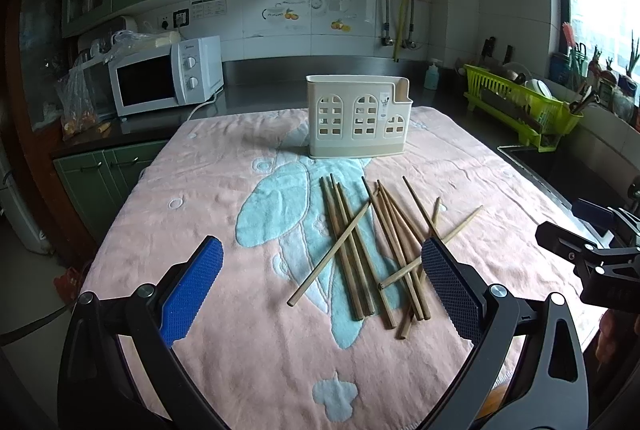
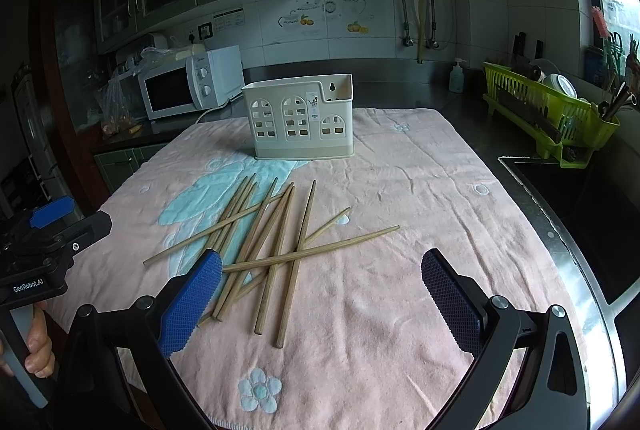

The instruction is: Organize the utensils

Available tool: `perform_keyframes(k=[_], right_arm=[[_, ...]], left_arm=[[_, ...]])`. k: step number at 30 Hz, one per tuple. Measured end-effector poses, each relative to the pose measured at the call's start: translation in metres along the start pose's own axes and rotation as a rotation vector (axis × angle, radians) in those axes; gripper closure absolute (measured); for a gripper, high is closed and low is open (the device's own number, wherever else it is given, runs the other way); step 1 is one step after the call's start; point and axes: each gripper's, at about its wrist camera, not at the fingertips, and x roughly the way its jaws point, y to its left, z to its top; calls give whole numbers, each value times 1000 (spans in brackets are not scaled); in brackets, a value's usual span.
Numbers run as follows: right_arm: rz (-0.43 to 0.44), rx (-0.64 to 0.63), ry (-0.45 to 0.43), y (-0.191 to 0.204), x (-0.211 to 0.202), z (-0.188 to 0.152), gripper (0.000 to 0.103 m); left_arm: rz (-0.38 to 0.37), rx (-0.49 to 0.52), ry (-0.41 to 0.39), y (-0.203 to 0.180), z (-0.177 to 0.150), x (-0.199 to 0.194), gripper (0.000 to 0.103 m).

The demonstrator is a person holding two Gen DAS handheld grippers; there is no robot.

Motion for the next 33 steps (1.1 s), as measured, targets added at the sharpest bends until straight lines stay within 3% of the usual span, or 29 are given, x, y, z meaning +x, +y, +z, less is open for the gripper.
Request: perform_keyframes(k=[33], right_arm=[[4, -10, -14, 3, -2, 7, 6]], left_arm=[[-14, 14, -7, 0, 3, 1, 5]])
